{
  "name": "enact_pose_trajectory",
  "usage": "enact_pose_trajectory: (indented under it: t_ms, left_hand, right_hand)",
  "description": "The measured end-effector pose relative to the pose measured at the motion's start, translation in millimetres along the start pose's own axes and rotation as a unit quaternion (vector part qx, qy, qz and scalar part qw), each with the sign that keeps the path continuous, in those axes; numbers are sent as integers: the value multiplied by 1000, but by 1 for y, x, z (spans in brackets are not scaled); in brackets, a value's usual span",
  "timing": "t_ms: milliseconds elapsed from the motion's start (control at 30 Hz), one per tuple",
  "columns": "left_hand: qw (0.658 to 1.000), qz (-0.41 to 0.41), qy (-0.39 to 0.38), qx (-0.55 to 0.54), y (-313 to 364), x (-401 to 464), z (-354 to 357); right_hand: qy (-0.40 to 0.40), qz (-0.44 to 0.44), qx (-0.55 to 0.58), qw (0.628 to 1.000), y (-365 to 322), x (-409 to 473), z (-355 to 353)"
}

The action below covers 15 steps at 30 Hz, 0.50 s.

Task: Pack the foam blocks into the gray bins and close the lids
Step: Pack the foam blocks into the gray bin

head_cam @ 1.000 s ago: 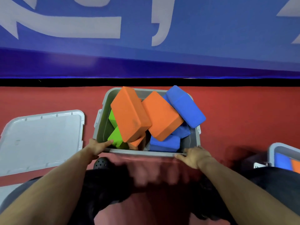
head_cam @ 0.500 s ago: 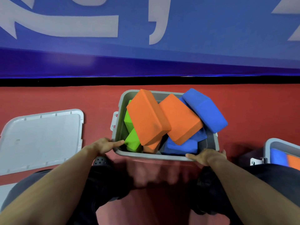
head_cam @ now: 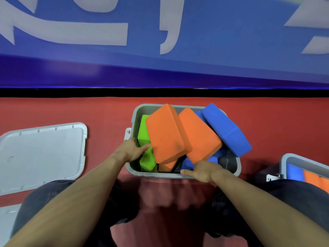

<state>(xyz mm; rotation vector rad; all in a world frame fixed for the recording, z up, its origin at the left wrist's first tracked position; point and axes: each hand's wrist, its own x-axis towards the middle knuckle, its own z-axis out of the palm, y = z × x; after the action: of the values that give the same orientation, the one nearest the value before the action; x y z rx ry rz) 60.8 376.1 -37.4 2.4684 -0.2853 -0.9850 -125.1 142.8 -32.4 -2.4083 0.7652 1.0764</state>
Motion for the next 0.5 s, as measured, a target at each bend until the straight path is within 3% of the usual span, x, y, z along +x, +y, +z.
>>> enact_pose_trajectory:
  t_ms: [167,333,500]
  left_hand:
    - [991,91,2,-93,57,-17,-2]
    - [983,174,15,-62,85,-35,-23]
    - [984,153,11,-87,64,-34,-20]
  right_hand:
    - [-11,-85,91,992,-34,-29,-50]
    - [149,-89,154,973,-23,-25,-91]
    - [161,-84,239,954,-24,-13,-92]
